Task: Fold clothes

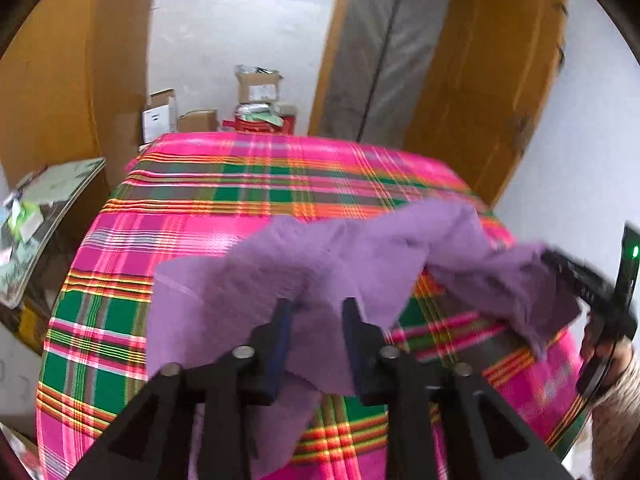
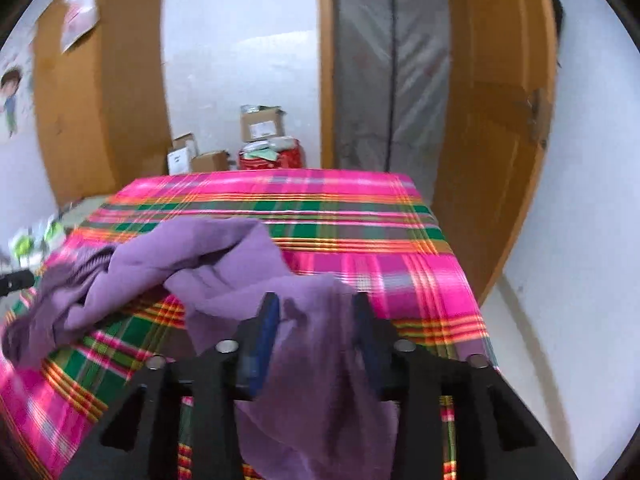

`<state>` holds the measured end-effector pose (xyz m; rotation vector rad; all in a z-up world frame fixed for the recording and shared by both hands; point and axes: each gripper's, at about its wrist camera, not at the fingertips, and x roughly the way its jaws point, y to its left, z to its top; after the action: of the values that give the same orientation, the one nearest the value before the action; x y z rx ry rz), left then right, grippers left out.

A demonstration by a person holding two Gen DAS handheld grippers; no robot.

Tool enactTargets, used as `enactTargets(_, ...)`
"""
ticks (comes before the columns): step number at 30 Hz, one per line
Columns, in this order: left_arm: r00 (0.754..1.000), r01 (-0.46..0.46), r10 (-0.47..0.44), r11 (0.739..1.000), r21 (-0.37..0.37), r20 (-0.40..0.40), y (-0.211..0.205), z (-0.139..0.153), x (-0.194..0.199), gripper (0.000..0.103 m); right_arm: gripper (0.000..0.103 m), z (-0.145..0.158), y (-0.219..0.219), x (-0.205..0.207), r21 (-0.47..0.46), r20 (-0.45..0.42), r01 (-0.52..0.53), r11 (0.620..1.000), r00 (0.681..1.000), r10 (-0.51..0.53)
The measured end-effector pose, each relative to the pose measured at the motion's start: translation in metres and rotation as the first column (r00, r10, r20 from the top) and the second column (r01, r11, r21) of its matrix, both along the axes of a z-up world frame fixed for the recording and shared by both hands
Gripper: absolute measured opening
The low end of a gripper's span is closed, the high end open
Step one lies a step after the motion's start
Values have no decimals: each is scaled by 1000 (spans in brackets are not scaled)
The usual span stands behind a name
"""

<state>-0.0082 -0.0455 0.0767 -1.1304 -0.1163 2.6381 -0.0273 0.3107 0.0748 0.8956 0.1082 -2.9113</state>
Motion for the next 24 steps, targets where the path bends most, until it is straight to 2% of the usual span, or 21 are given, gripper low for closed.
enactTargets(2, 999, 39, -39, 999, -26, 21, 14, -6, 2, 36, 51, -5, -16, -3, 36, 9, -54, 998, 999, 54)
enactTargets(4, 999, 44, -42, 998, -53, 33, 21, -13, 0, 37, 55, -13, -32, -11, 74, 40, -103, 992, 994, 100)
enactTargets(6, 998, 36, -31, 995, -90, 52, 27, -20, -3, 37, 61, -22, -49, -23, 116, 82, -148, 982, 987, 139)
enactTargets(8, 998, 18, -11, 992, -126, 58, 29, -27, -6, 37, 62, -30, -67, -32, 152, 120, -195, 969, 977, 178)
enactTargets(13, 998, -3, 15, 984, -180, 64, 31, -38, -14, 37, 68, -44, -99, -49, 173, 151, -279, 945, 955, 254)
enactTargets(15, 997, 0, 14, 985, -170, 80, 30, -43, -17, 37, 69, -50, -111, -58, 207, 176, -300, 931, 948, 266)
enactTargets(19, 994, 3, 15, 987, -163, 109, 31, -48, -25, 38, 69, -63, -127, -80, 292, 221, -278, 915, 951, 219)
enactTargets(24, 992, 3, 17, 986, -165, 122, 34, -54, -34, 38, 69, -68, -121, -94, 270, 245, -250, 930, 952, 185)
